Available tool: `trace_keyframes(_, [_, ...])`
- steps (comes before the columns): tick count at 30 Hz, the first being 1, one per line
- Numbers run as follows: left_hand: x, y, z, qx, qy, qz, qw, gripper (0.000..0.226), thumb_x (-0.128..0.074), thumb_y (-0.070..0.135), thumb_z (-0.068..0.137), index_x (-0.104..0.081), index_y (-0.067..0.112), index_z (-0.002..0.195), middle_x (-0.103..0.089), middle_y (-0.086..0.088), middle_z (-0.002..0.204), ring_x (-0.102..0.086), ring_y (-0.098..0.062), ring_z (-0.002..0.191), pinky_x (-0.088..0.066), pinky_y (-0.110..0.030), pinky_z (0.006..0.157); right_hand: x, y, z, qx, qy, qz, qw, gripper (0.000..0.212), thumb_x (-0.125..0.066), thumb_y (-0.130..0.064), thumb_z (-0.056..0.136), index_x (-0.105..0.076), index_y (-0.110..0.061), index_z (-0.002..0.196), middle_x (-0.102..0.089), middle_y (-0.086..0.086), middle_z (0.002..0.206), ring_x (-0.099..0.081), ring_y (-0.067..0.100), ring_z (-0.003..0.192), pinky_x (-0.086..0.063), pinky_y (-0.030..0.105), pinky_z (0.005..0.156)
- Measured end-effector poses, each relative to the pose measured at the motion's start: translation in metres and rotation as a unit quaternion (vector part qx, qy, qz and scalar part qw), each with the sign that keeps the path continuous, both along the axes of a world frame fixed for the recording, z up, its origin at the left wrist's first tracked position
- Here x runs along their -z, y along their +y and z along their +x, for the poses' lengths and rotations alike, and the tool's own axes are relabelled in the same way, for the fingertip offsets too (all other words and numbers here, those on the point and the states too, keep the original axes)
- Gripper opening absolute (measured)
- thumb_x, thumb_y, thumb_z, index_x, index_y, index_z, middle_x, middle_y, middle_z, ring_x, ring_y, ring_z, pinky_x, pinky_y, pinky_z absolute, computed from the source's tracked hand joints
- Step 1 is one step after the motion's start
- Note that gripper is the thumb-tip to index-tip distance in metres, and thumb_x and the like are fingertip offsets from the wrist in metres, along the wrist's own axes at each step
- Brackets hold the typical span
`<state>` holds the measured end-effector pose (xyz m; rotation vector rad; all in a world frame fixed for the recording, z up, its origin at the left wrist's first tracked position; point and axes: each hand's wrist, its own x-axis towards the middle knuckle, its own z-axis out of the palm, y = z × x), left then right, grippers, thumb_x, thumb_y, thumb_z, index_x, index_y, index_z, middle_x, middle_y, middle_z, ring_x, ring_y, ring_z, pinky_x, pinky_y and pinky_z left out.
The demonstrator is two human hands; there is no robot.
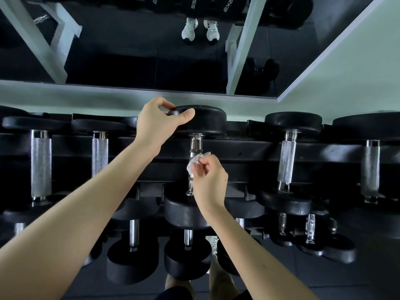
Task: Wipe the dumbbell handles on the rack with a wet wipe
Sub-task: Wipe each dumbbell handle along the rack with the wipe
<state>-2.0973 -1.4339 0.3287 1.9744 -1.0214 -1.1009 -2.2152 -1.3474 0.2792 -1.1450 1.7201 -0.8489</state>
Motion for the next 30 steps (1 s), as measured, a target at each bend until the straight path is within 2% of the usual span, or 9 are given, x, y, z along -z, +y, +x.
trace_keyframes(7, [0.001,-0.001,0.002,0.001,0.006,0.003,1.000,0.046,-0.079,0.045,0.068,-0.059,0.018,0.099,-0.066,0.004,0.097,-0.058,-0.008,0.086,-0.042,-0.020,0.066,-0.011,-0.041,0.004,0.043,-0.053,-0.002,0.998,0.027,-0.059,0.002,0.083,-0.055,-0.017,0.065,-0.065,-0.001,0.063,-0.064,0.012,0.063,-0.049,0.016,0.065])
trace_keyframes(9, [0.000,-0.001,0.003,0.002,0.005,-0.002,1.000,0.046,-0.080,0.044,0.067,-0.060,0.017,0.098,-0.065,0.006,0.094,-0.058,-0.007,0.084,-0.042,-0.020,0.065,-0.010,-0.038,-0.001,0.042,-0.076,0.000,0.996,0.027,-0.064,0.001,0.083,-0.057,-0.018,0.066,-0.064,-0.006,0.062,-0.063,0.004,0.060,-0.049,0.013,0.065])
trace_keyframes(13, [0.001,-0.001,0.004,0.000,0.010,0.002,1.000,0.047,-0.082,0.044,0.064,-0.061,0.017,0.096,-0.067,0.005,0.092,-0.063,-0.014,0.089,-0.053,-0.035,0.083,0.009,-0.002,-0.019,0.001,-0.026,0.073,0.997,0.022,-0.076,-0.009,0.075,-0.059,-0.019,0.066,-0.062,-0.004,0.062,-0.058,0.009,0.061,-0.054,0.032,0.071])
trace_keyframes(17, [0.000,0.000,0.004,-0.001,0.011,0.005,1.000,0.046,-0.082,0.044,0.064,-0.060,0.018,0.095,-0.068,0.002,0.096,-0.063,-0.015,0.090,-0.053,-0.033,0.083,0.006,-0.018,-0.016,0.024,-0.049,0.069,0.996,0.028,-0.073,-0.005,0.075,-0.055,-0.018,0.057,-0.059,-0.004,0.058,-0.053,0.009,0.056,-0.047,0.029,0.062])
trace_keyframes(20, [0.000,0.001,0.005,-0.001,0.007,0.002,1.000,0.046,-0.081,0.044,0.066,-0.061,0.017,0.097,-0.067,0.003,0.096,-0.060,-0.012,0.086,-0.052,-0.030,0.081,-0.001,-0.039,-0.014,0.047,-0.086,0.054,0.994,0.024,-0.075,-0.009,0.077,-0.059,-0.019,0.062,-0.066,-0.002,0.069,-0.065,0.011,0.070,-0.053,0.023,0.073])
trace_keyframes(23, [0.001,0.002,0.007,-0.001,0.020,0.001,1.000,0.044,-0.082,0.042,0.065,-0.061,0.018,0.095,-0.067,0.005,0.088,-0.064,-0.015,0.090,-0.053,-0.039,0.089,-0.002,-0.020,-0.025,-0.012,-0.099,0.081,0.992,0.024,-0.076,-0.007,0.077,-0.056,-0.013,0.066,-0.058,-0.006,0.062,-0.053,-0.006,0.052,-0.044,0.007,0.056])
trace_keyframes(25, [0.002,0.002,0.008,0.002,0.028,-0.001,1.000,0.043,-0.083,0.042,0.065,-0.061,0.019,0.094,-0.068,0.004,0.089,-0.066,-0.017,0.093,-0.053,-0.042,0.090,0.002,-0.003,-0.032,-0.044,-0.093,0.112,0.988,0.022,-0.076,-0.006,0.076,-0.056,-0.009,0.069,-0.056,-0.002,0.057,-0.049,-0.003,0.047,-0.041,0.007,0.054])
trace_keyframes(27, [0.002,0.002,0.009,0.010,0.024,0.001,1.000,0.046,-0.082,0.045,0.064,-0.060,0.020,0.096,-0.068,0.004,0.092,-0.065,-0.017,0.094,-0.052,-0.042,0.091,0.006,-0.004,-0.036,-0.036,-0.112,0.134,0.984,0.021,-0.077,-0.006,0.075,-0.057,-0.009,0.069,-0.061,0.002,0.064,-0.055,0.004,0.057,-0.048,0.013,0.066])
trace_keyframes(30, [-0.001,0.003,0.006,0.054,-0.013,0.024,0.998,0.060,-0.075,0.059,0.065,-0.053,0.022,0.108,-0.063,0.008,0.097,-0.060,-0.015,0.096,-0.051,-0.038,0.089,0.009,-0.019,-0.038,0.005,-0.235,0.174,0.956,0.019,-0.076,-0.009,0.077,-0.058,-0.012,0.070,-0.064,0.004,0.080,-0.064,0.017,0.080,-0.054,0.038,0.087])
